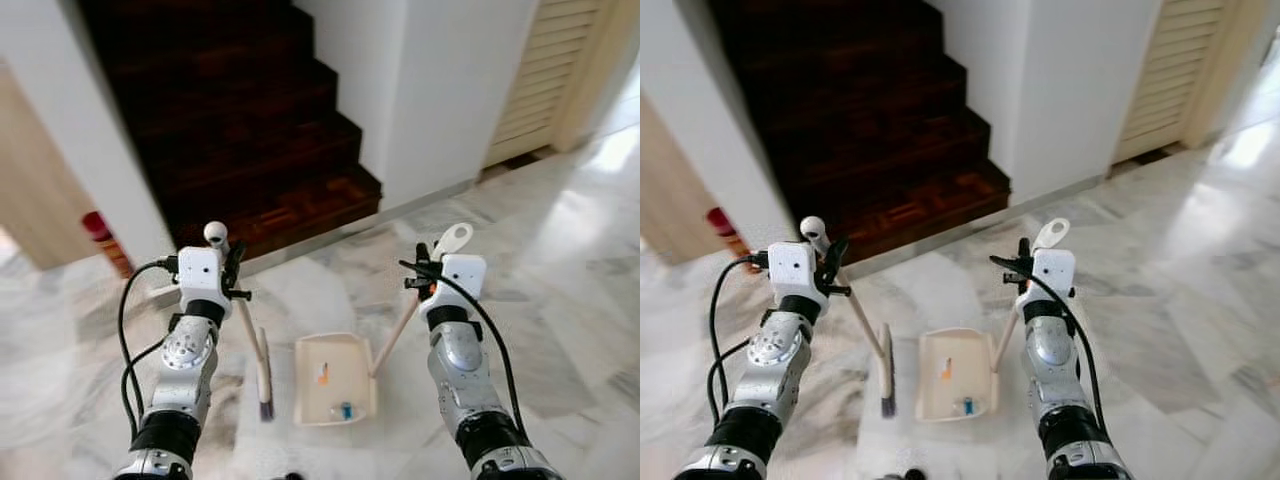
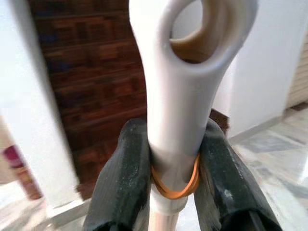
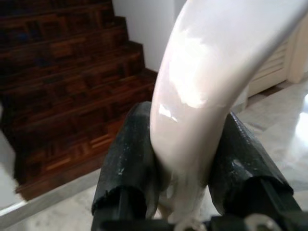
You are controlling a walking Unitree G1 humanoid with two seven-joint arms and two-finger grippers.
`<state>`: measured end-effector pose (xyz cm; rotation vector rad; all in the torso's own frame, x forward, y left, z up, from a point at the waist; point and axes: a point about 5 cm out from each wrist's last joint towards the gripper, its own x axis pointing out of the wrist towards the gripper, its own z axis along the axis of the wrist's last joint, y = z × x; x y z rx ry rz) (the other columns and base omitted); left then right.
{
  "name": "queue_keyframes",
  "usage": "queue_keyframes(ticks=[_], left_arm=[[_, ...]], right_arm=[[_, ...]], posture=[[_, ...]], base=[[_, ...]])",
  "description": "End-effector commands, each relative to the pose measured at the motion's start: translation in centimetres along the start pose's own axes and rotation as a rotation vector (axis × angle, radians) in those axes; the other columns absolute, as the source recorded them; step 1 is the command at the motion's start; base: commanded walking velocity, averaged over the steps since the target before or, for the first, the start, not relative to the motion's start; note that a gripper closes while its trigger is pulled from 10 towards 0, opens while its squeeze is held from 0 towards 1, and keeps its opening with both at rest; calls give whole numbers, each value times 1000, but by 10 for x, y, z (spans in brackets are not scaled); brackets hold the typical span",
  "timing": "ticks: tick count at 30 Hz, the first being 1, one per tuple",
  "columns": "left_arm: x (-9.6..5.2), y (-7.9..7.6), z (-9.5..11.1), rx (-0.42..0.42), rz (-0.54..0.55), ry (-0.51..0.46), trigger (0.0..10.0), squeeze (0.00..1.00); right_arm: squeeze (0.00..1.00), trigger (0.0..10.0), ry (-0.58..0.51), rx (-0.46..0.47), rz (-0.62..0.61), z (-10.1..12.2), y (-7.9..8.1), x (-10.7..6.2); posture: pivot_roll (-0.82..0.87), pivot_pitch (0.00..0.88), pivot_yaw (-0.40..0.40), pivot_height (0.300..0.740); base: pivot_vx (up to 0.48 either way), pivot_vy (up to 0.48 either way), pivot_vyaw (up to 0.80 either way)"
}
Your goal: Sweep floor
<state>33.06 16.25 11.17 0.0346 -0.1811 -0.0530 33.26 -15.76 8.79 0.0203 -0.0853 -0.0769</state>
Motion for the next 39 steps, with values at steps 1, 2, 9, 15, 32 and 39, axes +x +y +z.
queue_keyframes(ticks=[1,2,9,15,32,39], left_arm=[[5,1,10,4,-2,-51,10000,0],[5,1,10,4,-2,-50,10000,0],[4,-1,7,-14,4,-33,10000,0],[2,-5,5,-20,3,-26,10000,0],[2,-4,6,-20,10,-26,10000,0],[1,-5,6,-22,9,-26,10000,0]], right_arm=[[0,10000,-73,5,14,17,5,8],[0,10000,-71,6,16,17,5,8],[0,10000,-55,27,30,15,8,9],[0,10000,-45,36,38,14,10,8],[0,10000,47,202,7,5,10,8],[0,10000,52,204,11,5,10,8]], posture=[[84,0,32,740],[84,0,32,740],[87,0,31,740],[88,0,32,740],[92,0,37,740],[92,0,37,740]], base=[[0,0,581],[0,0,481],[0,0,0],[0,307,0],[0,326,0],[0,326,0]])
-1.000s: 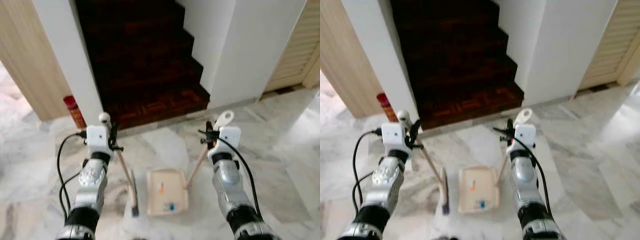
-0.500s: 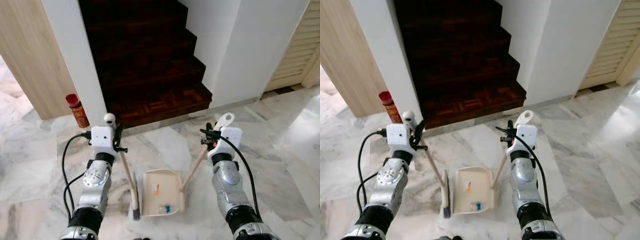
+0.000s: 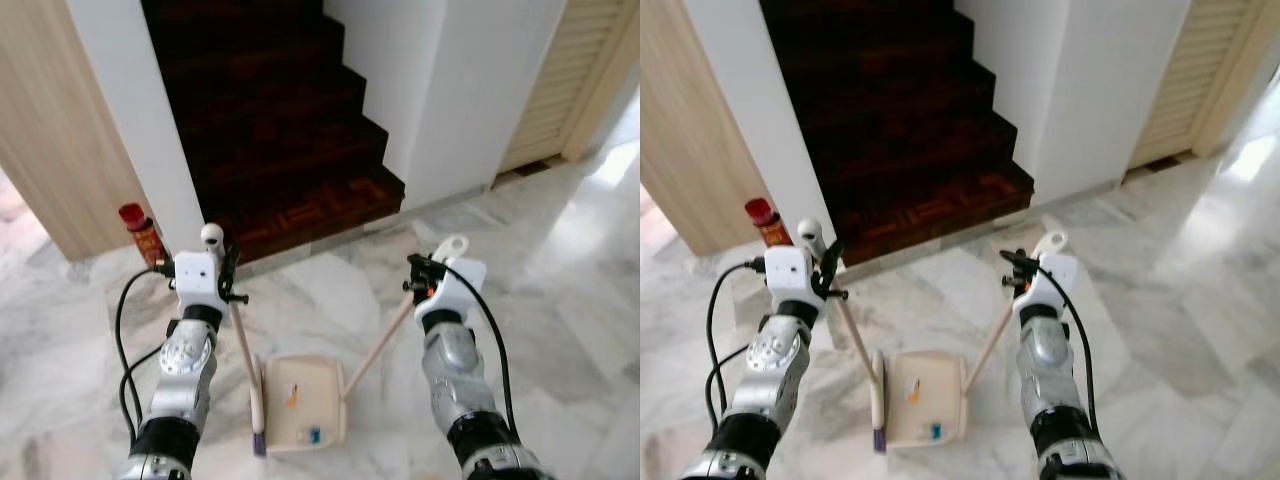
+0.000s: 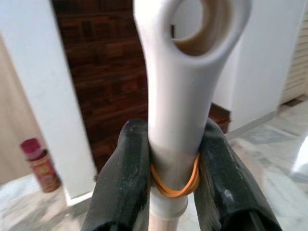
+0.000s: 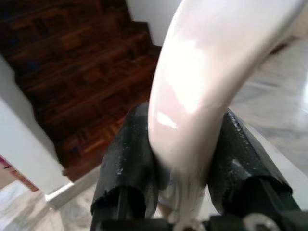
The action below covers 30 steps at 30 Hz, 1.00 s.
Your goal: Sweep floor
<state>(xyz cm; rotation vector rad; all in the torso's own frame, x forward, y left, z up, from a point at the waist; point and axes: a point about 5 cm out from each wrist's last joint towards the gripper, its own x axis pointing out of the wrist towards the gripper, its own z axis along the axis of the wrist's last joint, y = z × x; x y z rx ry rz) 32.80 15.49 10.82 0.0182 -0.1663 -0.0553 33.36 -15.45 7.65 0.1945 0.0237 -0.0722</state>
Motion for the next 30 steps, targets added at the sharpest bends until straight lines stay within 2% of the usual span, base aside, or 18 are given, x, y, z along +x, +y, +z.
queue_keyframes(ticks=[1,30], left_arm=[[4,3,9,-5,10,-40,10000,0],[2,3,8,-11,21,-34,10000,0]], right_arm=[[0,10000,-60,33,24,15,10,7],[0,10000,-57,31,46,16,12,8]], posture=[[92,0,37,740],[100,0,28,740]], base=[[0,322,0],[0,326,0]])
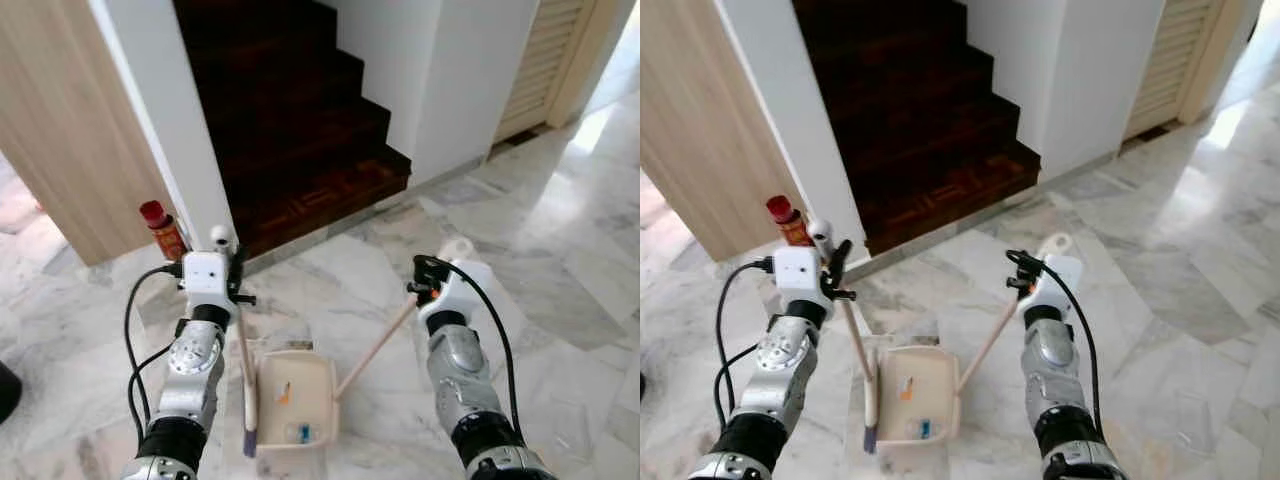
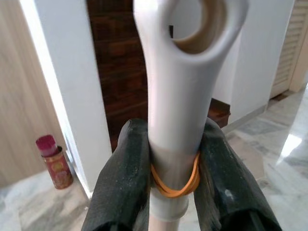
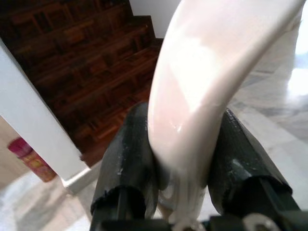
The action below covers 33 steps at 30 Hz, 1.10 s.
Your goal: Sweep floor
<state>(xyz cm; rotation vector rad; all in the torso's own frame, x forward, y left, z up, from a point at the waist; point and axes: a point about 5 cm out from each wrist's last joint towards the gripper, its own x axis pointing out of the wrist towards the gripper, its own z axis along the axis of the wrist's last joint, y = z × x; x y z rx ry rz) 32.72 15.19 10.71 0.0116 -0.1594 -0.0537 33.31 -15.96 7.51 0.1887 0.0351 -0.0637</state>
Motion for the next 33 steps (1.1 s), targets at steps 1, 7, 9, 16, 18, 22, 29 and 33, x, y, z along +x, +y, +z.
queue_keyframes(ticks=[1,7,9,16,18,22,29,33], left_arm=[[3,6,9,-4,19,-40,10000,0],[3,7,9,-4,20,-39,10000,0],[3,6,9,-4,21,-39,10000,0],[3,7,9,-4,21,-40,10000,0],[2,7,9,-4,20,-39,10000,0],[1,7,8,-2,20,-36,10000,0],[0,6,8,-6,20,-35,10000,0],[0,6,8,-6,19,-35,10000,0]], right_arm=[[0,10000,-69,36,39,17,17,8],[0,10000,-65,36,42,16,18,8],[0,10000,-65,37,43,16,18,8],[0,10000,-65,38,43,16,19,7],[0,10000,-64,36,44,15,19,7],[0,10000,-61,35,46,14,19,6],[0,10000,-56,32,50,13,19,5],[0,10000,-55,33,52,13,19,5]], posture=[[101,0,27,740],[102,0,28,740],[100,0,29,740],[98,0,32,740],[97,0,33,740],[97,0,33,740],[97,0,35,740],[97,0,35,740]], base=[[0,322,0],[0,327,0],[0,322,0],[0,327,0],[0,324,0],[0,320,0],[0,325,0],[0,326,0]])
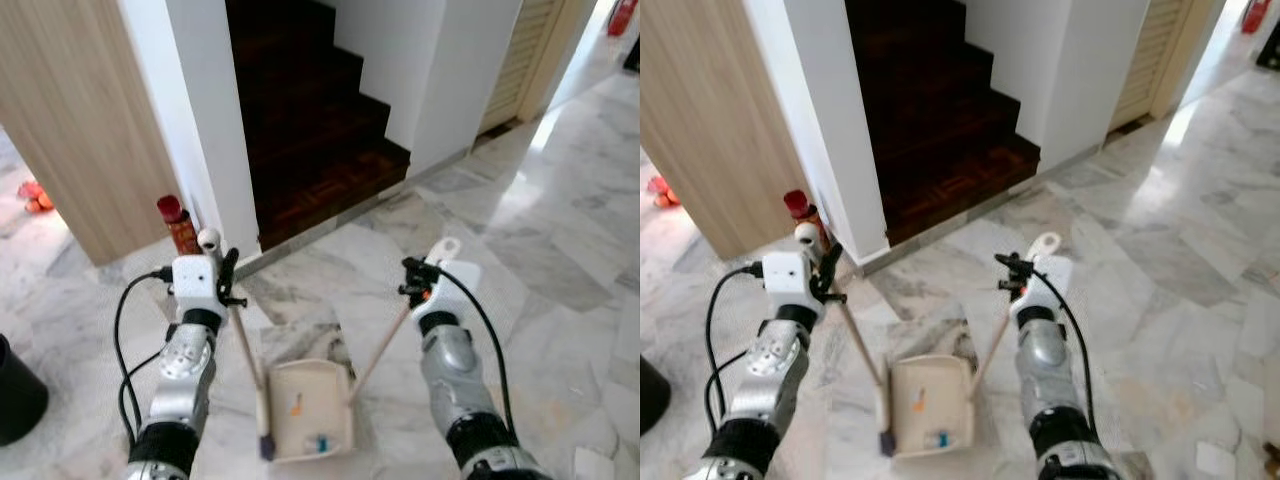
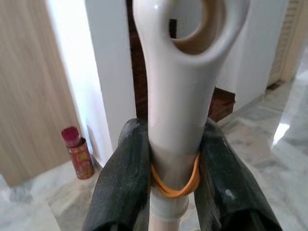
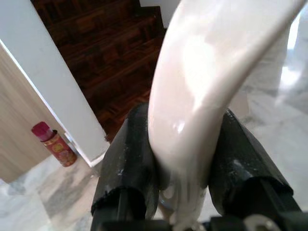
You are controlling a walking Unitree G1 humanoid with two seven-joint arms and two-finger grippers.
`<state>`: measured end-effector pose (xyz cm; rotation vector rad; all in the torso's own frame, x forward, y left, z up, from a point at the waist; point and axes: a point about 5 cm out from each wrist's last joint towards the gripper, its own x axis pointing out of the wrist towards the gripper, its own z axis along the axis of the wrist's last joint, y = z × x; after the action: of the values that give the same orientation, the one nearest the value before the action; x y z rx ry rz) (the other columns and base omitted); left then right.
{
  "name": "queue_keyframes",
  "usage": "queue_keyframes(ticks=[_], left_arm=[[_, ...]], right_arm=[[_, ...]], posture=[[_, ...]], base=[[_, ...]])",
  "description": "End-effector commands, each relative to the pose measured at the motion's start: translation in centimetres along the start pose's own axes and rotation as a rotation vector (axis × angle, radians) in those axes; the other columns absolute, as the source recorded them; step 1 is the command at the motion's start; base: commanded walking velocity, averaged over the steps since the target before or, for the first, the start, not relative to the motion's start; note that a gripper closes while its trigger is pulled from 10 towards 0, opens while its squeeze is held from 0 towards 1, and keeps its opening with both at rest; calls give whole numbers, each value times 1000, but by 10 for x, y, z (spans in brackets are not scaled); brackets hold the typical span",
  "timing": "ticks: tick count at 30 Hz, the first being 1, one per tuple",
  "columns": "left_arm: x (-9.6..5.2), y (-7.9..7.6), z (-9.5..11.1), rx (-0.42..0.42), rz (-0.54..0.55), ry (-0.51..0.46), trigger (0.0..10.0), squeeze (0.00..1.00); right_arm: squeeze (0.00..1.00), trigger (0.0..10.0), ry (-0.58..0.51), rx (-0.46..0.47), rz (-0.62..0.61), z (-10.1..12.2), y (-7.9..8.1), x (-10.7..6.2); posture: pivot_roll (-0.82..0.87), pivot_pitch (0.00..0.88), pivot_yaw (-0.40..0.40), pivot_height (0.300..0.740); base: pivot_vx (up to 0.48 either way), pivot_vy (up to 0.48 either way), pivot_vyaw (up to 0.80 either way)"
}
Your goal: Sweep floor
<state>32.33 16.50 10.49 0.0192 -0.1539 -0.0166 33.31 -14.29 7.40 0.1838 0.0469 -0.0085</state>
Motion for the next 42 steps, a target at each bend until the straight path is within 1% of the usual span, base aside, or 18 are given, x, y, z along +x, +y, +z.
queue_keyframes(ticks=[1,3,20,25,35,42], left_arm=[[5,-7,10,-17,-17,-41,10000,0],[5,-9,10,-20,-20,-42,10000,0],[2,-9,8,-16,-25,-37,10000,0],[3,-8,10,-15,-21,-38,10000,0],[3,-4,11,-13,-9,-37,10000,0],[3,-2,12,-10,-1,-38,10000,0]], right_arm=[[0,10000,-73,37,-2,17,2,6],[0,10000,-69,38,6,16,5,6],[0,10000,-64,32,16,17,7,8],[0,10000,-65,35,21,17,9,8],[0,10000,-60,28,10,16,6,8],[0,10000,-66,17,13,17,7,8]], posture=[[97,0,35,740],[94,0,37,740],[102,0,34,740],[107,0,33,740],[110,0,37,740],[114,0,40,740]], base=[[0,326,0],[0,347,0],[0,349,0],[0,349,0],[0,351,0],[0,350,84]])
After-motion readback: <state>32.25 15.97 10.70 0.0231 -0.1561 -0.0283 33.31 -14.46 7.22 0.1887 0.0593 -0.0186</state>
